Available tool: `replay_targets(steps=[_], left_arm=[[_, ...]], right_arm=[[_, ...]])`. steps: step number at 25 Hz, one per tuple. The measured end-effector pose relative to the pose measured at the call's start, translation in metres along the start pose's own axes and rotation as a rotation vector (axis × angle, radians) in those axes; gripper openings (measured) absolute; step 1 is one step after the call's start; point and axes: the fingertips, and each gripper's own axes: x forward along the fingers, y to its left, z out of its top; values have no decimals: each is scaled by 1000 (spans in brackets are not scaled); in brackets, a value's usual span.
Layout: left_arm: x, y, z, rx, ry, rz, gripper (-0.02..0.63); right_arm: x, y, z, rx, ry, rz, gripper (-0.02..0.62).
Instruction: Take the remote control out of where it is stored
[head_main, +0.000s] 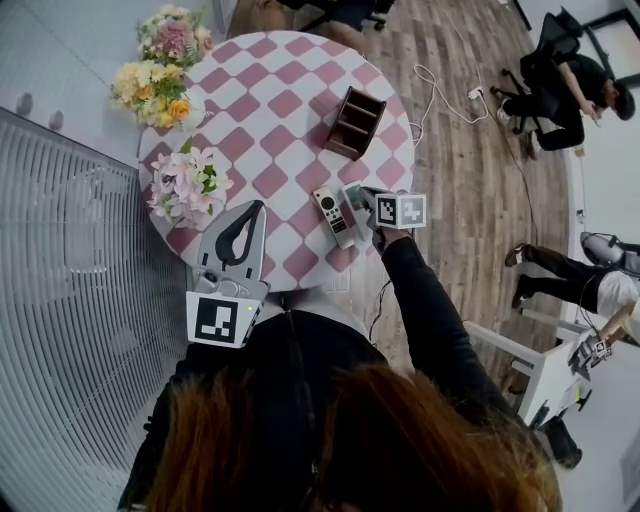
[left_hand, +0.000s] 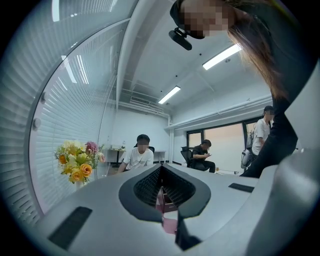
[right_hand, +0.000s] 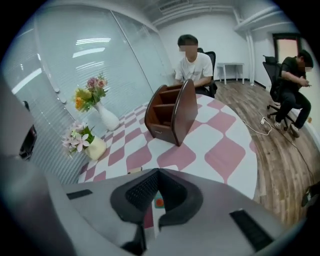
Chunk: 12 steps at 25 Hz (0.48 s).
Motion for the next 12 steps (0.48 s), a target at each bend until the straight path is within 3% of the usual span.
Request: replay_targets(steps=[7,12], left_arm=[[1,-5,2,2,1,-13,9],[0,-8,2,8,3,-21,9]], right_arm=[[-13,20,13,-96,-205,31,14],[-31,28,30,-104,-371,29,14]])
